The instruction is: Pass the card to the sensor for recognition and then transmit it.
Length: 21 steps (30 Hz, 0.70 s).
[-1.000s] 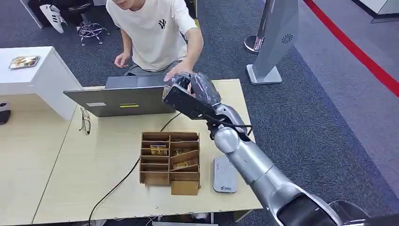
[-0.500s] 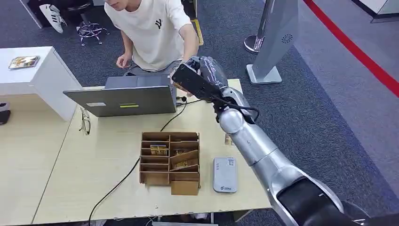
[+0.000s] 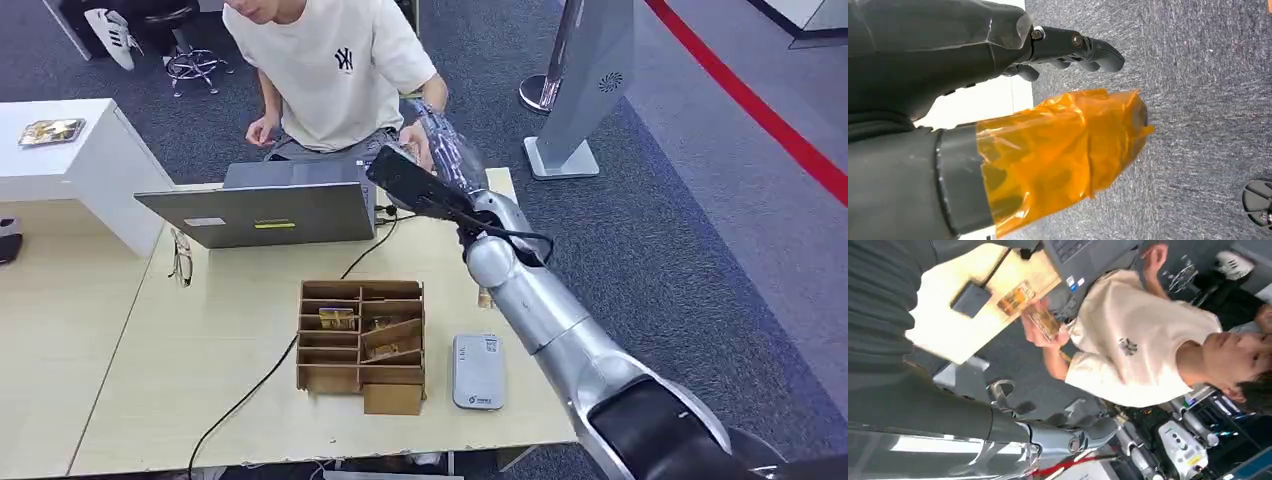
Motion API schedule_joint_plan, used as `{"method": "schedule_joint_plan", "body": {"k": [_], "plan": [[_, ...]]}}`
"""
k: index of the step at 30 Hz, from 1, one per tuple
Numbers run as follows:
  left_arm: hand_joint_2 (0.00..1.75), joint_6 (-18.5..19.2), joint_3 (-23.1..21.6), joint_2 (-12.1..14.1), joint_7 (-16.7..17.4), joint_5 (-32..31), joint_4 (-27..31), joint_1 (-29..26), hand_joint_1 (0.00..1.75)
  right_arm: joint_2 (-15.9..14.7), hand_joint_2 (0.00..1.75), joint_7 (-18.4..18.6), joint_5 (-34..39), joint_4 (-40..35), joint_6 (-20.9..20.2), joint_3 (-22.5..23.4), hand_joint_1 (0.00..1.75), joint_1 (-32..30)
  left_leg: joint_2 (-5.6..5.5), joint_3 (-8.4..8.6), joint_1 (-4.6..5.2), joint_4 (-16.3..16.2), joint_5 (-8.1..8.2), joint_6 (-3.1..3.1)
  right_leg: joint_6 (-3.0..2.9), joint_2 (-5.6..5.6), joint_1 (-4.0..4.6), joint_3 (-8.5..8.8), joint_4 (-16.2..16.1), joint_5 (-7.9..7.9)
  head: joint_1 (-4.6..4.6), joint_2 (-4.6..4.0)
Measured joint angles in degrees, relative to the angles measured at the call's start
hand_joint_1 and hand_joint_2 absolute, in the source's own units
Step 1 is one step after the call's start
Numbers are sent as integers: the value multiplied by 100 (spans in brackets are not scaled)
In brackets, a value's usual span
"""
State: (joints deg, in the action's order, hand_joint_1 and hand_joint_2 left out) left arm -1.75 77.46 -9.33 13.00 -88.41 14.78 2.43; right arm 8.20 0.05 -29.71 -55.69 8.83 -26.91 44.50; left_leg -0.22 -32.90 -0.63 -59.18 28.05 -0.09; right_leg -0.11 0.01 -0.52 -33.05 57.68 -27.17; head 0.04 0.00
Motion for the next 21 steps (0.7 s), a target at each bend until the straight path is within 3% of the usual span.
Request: {"method": "schedule_joint_plan", "body": {"k": [3, 4, 13, 21], "plan": [[0, -2, 0, -13, -78, 13, 0, -2, 0, 0, 175, -370, 681, -327, -151, 114, 0, -322, -2, 0, 0, 0, 0, 0, 0, -2, 0, 0, 0, -1, 0, 0], [0, -4, 0, -22, -107, 15, 0, -4, 0, 0, 0, -462, 970, -509, -212, 160, 0, -473, -2, -1, 0, 0, 1, 0, 1, -3, 0, 0, 0, -1, 0, 0], [0, -105, 7, -101, -227, 77, 0, -14, 0, -35, 0, -1348, 3003, -1857, -730, 418, 0, -1798, -2, -1, 1, 0, 4, 2, 3, -2, 0, -1, -2, -3, 0, 0], [0, -230, 79, -186, -249, 216, 0, -18, 0, -166, 0, -1835, 4025, -2805, -1284, 422, 0, -2933, -2, -1, 1, 1, 5, 2, 3, -2, 0, -2, -3, -4, 0, 0]]}}
